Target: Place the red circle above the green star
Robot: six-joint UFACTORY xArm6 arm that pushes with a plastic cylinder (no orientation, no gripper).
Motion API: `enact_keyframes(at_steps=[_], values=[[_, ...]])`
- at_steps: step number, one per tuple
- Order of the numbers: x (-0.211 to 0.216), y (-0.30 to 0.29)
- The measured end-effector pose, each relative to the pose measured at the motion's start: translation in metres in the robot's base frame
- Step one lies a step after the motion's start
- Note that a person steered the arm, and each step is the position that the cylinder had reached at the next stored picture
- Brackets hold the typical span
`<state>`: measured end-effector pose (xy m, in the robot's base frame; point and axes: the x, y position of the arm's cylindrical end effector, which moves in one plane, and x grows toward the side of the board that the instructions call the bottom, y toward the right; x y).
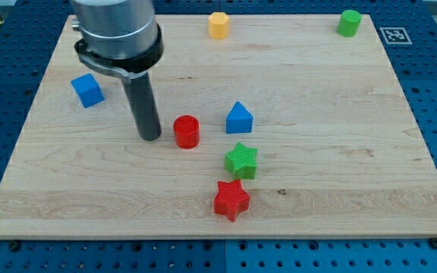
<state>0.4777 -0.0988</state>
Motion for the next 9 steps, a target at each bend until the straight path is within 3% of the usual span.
enact_keyframes(at_steps=[3, 7, 8, 9], values=[[0.009, 0.063], [0.016, 0.083], [0.016, 0.052], [0.01, -0.034]])
